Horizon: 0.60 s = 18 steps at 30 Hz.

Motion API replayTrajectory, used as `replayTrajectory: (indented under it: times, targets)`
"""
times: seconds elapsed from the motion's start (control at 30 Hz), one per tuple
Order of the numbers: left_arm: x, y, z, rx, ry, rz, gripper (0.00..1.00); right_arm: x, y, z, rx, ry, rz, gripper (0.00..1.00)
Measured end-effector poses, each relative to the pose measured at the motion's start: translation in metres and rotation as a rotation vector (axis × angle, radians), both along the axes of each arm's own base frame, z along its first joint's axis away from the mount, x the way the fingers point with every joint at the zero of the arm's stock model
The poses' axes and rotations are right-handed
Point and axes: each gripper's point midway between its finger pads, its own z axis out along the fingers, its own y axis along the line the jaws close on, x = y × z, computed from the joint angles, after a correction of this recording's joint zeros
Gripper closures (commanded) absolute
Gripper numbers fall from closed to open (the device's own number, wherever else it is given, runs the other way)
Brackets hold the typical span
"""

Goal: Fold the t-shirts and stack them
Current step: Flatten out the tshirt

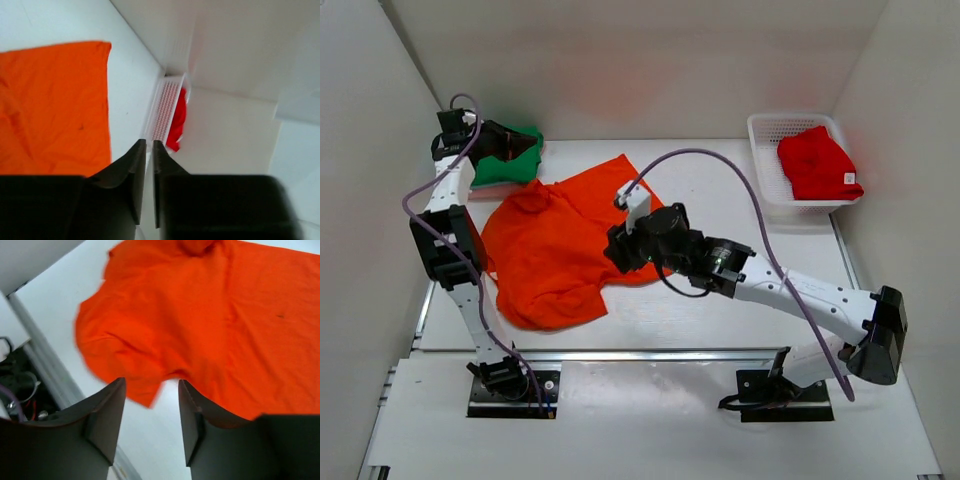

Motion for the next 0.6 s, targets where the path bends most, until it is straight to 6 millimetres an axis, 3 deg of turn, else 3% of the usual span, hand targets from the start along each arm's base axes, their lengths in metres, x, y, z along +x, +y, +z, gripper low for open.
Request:
replayTrajectory:
  times: [0.07, 0.13, 0.17, 0.2, 0.33, 0.37, 0.4, 0.47, 0.53, 0.6]
  targets:
    - [-0.017, -0.01, 0.012, 0.002, -0.021, -0.028, 0.87, 0.016, -0.011, -0.002, 0.002, 0.013, -0.037, 0.53]
    - [-0.043, -0.021, 0.021, 0.02, -0.028, -0.056, 0.88, 0.046, -0.032, -0.001, 0.015, 0.026, -0.122, 0.51]
    - [-0.057, -0.026, 0.025, 0.046, -0.036, -0.068, 0.85, 0.065, -0.047, -0.003, 0.014, 0.038, -0.178, 0.47]
    - [-0.073, -0.033, 0.026, 0.072, -0.03, -0.081, 0.71, 0.088, -0.067, -0.006, 0.001, 0.053, -0.255, 0.44]
    - [-0.153, -0.079, 0.017, 0.237, 0.006, -0.148, 0.82, 0.149, -0.114, -0.039, -0.094, 0.136, -0.457, 0.39]
    - [-0.187, -0.098, 0.008, 0.29, 0.021, -0.187, 0.86, 0.163, -0.125, -0.058, -0.134, 0.177, -0.502, 0.38]
    - [-0.202, -0.107, 0.003, 0.309, 0.027, -0.205, 0.89, 0.167, -0.13, -0.069, -0.156, 0.199, -0.52, 0.38]
    - [-0.257, -0.124, -0.019, 0.341, 0.056, -0.255, 0.93, 0.177, -0.152, -0.111, -0.233, 0.297, -0.575, 0.38]
    - [-0.296, -0.116, -0.057, 0.361, 0.136, -0.236, 0.98, 0.177, -0.17, -0.143, -0.286, 0.378, -0.604, 0.38]
    - [-0.319, -0.103, -0.099, 0.391, 0.257, -0.202, 0.97, 0.175, -0.187, -0.17, -0.328, 0.445, -0.631, 0.37]
